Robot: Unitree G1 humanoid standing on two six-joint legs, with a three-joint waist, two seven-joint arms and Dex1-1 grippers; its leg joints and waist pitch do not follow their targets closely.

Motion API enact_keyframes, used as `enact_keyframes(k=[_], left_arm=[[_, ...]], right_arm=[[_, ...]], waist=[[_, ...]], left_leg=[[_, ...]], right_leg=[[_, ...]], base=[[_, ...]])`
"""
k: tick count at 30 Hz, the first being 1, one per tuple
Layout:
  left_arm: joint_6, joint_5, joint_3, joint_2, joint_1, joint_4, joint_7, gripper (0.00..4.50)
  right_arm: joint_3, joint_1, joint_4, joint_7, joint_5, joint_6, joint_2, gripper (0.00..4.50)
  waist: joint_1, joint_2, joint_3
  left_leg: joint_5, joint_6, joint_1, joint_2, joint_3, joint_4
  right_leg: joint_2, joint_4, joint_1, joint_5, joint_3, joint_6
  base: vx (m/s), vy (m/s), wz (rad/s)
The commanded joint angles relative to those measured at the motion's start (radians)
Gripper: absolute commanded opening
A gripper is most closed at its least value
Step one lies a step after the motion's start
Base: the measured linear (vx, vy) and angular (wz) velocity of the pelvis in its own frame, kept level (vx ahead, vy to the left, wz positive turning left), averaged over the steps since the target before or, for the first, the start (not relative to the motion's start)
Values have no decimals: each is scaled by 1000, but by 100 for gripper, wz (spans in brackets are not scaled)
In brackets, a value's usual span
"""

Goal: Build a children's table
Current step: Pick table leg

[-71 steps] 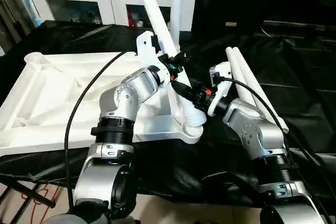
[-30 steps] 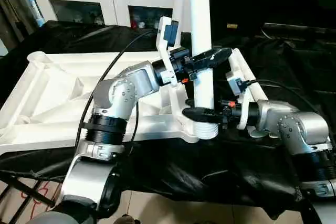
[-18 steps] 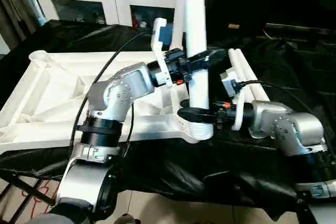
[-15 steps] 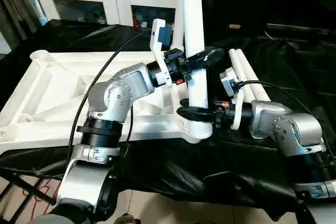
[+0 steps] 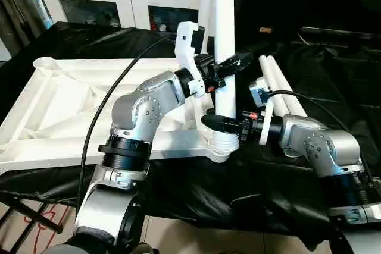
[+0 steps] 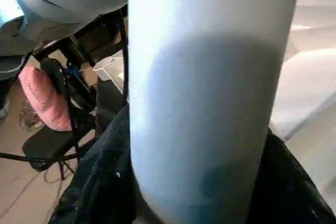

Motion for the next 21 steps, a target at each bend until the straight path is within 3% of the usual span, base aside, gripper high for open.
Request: enact_keyframes(k=[1, 3, 9, 11, 21], left_arm=[[-13, 19, -10, 18, 5, -23, -4, 195], [-15, 20, -15, 21, 3, -25, -8, 194], [-37, 30, -44, 35, -10, -14, -56, 189], [-40, 34, -52, 42, -15, -7, -74, 189], [-15, 12, -77, 47, -10, -30, -124, 188]], right_arm=[[4, -17, -12, -3, -3, -22, -4, 232], [2, -19, -8, -6, -1, -19, -1, 267], [-4, -50, 25, 32, 10, 26, -37, 305], [1, -61, 24, 83, 34, 69, -68, 307], [36, -73, 45, 127, 15, 59, -91, 307]], waist=[[-1, -20, -80], [-2, -20, -80], [0, -20, -80], [0, -21, -81], [0, -21, -82]], left_leg=[[-121, 43, 12, 16, 4, -59], [-126, 44, 12, 16, 4, -59], [-119, 45, 12, 16, 3, -59], [-117, 50, 12, 16, 4, -58], [-116, 51, 12, 16, 4, -56]], right_leg=[[-47, -76, 61, -227, 45, -163], [-46, -76, 61, -231, 45, -163], [-46, -74, 63, -215, 45, -165], [-45, -72, 64, -206, 45, -169], [-47, -71, 63, -203, 45, -185]], base=[[0, 0, 0], [0, 0, 0], [0, 0, 0], [0, 0, 0], [0, 0, 0]])
